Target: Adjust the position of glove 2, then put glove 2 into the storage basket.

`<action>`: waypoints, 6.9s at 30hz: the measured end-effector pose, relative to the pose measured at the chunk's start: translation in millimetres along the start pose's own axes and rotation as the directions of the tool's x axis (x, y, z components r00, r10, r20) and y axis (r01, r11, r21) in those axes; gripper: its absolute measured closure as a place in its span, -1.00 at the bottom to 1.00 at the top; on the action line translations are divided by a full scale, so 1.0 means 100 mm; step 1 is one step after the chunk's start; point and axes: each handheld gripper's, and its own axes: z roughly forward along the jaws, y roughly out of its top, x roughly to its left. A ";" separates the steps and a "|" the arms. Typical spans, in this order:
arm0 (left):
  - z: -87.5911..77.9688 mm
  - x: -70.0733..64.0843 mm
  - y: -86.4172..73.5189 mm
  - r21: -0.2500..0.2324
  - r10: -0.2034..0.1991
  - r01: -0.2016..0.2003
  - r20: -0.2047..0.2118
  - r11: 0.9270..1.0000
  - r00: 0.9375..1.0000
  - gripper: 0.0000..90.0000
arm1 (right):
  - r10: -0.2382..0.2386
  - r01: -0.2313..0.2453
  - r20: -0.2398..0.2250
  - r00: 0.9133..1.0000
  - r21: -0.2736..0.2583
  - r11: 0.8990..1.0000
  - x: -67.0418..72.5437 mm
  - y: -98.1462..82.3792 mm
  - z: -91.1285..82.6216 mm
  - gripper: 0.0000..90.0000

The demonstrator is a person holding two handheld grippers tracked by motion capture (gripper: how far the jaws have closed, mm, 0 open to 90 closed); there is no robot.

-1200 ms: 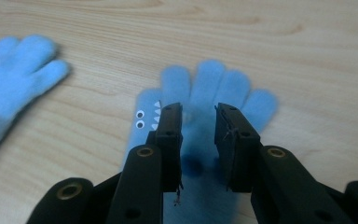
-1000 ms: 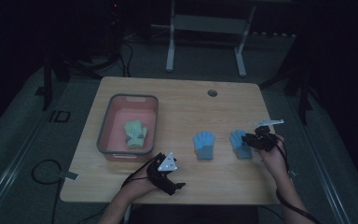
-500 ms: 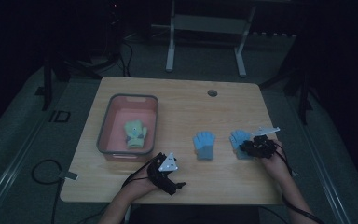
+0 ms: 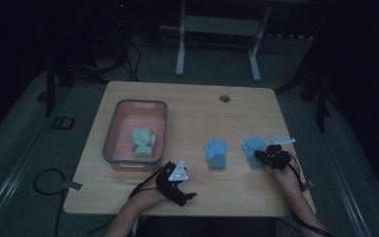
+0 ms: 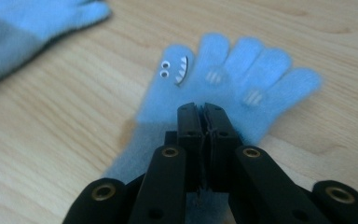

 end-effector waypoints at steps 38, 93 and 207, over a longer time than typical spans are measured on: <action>0.00 0.00 0.01 0.001 0.008 -0.008 0.005 1.000 1.000 -0.88 | 0.029 -0.051 -0.119 0.992 -0.186 0.981 1.10 0.86 -0.22 0.93; -0.01 0.00 0.07 0.003 0.003 -0.003 -0.039 1.000 0.999 -0.88 | 0.056 -0.072 -0.156 0.986 -0.098 0.993 1.13 0.54 0.20 -0.14; 0.02 0.22 1.22 0.219 0.302 -0.283 -0.058 0.934 0.951 0.66 | -0.018 -0.015 -0.449 0.893 -0.068 0.998 0.91 1.05 0.31 0.69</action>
